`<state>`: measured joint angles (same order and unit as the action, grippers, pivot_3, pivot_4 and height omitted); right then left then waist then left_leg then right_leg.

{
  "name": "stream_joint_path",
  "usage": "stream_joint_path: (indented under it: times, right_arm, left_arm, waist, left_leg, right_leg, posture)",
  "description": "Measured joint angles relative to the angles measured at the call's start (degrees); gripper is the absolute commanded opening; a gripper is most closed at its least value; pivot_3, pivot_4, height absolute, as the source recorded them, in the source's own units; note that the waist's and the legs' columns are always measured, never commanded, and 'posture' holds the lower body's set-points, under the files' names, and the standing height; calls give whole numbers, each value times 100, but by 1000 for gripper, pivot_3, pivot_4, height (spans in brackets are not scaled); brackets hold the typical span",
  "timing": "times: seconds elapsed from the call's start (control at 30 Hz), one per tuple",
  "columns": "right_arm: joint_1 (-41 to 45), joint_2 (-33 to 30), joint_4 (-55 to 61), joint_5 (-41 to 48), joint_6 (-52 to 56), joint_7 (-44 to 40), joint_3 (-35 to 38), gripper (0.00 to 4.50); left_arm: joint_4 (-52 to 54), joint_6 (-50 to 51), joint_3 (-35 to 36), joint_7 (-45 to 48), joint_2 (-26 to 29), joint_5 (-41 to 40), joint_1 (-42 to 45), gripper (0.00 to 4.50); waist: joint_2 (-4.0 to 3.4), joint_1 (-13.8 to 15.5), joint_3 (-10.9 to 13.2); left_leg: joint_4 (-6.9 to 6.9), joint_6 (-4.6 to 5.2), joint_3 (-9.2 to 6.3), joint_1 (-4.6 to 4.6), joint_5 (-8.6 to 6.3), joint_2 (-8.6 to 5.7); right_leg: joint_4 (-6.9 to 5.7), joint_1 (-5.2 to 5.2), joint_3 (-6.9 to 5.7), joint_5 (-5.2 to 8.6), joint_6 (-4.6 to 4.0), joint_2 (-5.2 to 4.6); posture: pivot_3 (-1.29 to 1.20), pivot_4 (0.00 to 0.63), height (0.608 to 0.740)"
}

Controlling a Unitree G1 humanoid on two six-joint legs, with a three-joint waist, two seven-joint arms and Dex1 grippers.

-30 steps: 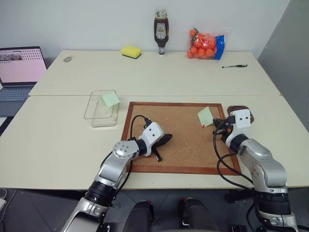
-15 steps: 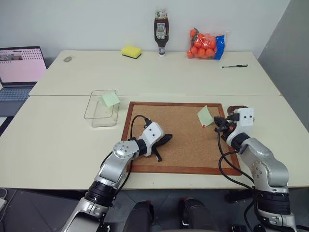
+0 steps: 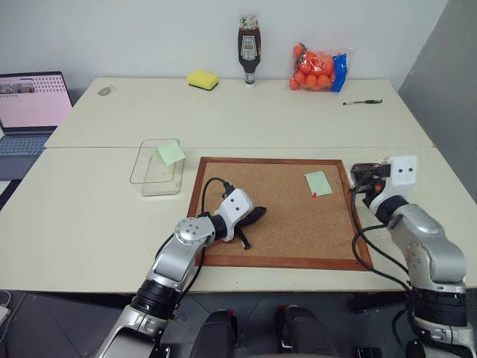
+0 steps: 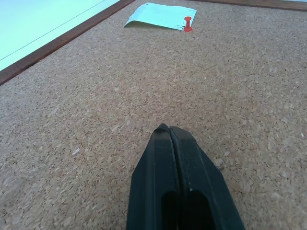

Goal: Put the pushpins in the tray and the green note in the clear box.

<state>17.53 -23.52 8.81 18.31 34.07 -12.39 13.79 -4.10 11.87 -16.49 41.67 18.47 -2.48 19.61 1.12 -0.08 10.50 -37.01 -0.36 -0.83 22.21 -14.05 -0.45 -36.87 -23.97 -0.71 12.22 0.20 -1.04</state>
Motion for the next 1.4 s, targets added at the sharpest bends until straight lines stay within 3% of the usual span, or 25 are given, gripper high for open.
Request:
stream_joint_path:
  times: [0.33, 0.67, 0.93, 1.4]
  right_arm:
    - [1168, -467, -2650, -653, -755, -101, -63, 29]
    - [1504, -517, -3354, -745, -867, -240, -24, 2064]
    - [1423, -759, -2985, -576, -585, -394, 172, 2064]
    - [955, -517, -2135, -479, -678, -451, 198, 2064]
  left_arm:
    - [-20, -1, -5, 14, -49, 39, 5, 0]
    - [-23, -132, -28, 19, -26, 113, -2, 0]
    - [-4, -127, -41, 28, -94, 108, -16, 0]
    - [2, -124, -34, 17, -51, 109, -14, 0]
  waist:
    - [-1, 15, -1]
    - [-2, 14, -1]
    - [-4, 27, -2]
    - [-4, 30, -2]
  left_leg:
    - [-2, 3, 5, 4, 1, -7]
    - [-1, 5, 5, 4, 1, -6]
    - [-1, 7, 8, 6, 0, -7]
    - [0, 8, 5, 10, -1, -6]
  right_leg:
    - [2, 2, 5, -1, 1, 1]
    - [0, 2, 6, -2, 3, 1]
    - [5, 2, 7, -2, 3, 0]
    - [5, 0, 5, -1, 4, 0]
  posture:
    - [0, 150, 740]
    - [0, 150, 740]
    - [0, 150, 740]
    - [0, 150, 740]
